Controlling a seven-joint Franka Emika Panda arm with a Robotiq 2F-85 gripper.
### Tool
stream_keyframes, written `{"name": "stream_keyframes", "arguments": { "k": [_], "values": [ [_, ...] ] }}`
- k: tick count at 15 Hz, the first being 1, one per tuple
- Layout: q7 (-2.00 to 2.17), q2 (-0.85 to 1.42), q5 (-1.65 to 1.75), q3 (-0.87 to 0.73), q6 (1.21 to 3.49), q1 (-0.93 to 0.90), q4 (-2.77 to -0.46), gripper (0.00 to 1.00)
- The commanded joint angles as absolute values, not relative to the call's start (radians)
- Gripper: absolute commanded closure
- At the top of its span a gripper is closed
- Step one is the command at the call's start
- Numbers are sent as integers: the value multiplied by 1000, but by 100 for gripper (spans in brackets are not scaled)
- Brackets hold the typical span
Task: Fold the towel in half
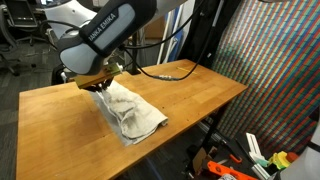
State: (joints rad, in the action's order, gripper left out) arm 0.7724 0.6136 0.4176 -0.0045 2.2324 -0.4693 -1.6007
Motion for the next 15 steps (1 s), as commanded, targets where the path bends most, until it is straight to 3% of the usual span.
{"name": "stream_keyframes", "arguments": {
  "k": [1,15],
  "values": [
    [843,730,319,10,2136,-459,-1411,93],
    [1061,977,262,-72,1994,-473,-976,94]
  ]
}}
